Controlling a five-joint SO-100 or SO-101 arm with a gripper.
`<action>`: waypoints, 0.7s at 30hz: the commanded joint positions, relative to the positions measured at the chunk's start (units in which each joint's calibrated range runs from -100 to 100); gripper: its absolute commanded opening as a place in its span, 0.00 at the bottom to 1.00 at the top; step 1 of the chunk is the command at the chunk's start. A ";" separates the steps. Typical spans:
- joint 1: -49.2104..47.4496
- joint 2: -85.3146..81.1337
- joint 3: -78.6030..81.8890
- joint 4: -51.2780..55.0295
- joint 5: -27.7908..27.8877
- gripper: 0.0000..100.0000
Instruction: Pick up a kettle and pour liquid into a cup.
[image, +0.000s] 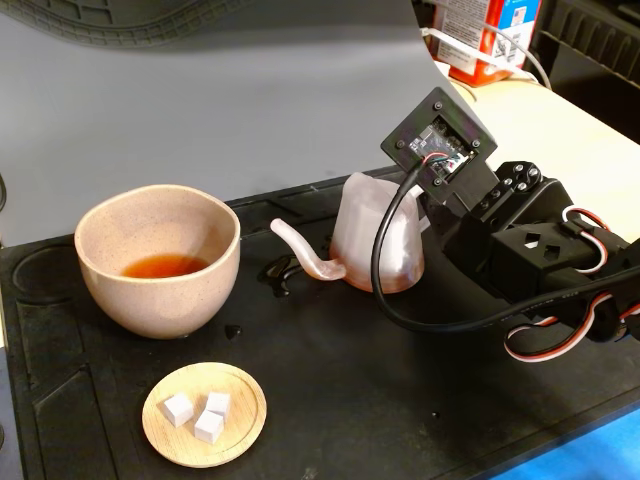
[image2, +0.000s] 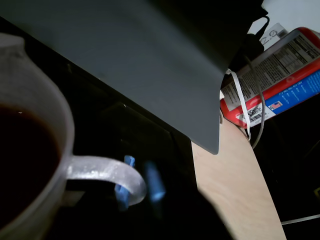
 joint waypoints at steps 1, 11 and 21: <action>-0.88 -0.36 -1.80 -0.64 0.23 0.13; -0.96 -0.44 1.11 -0.56 -0.24 0.26; -1.79 -2.32 8.37 -4.19 -1.76 0.26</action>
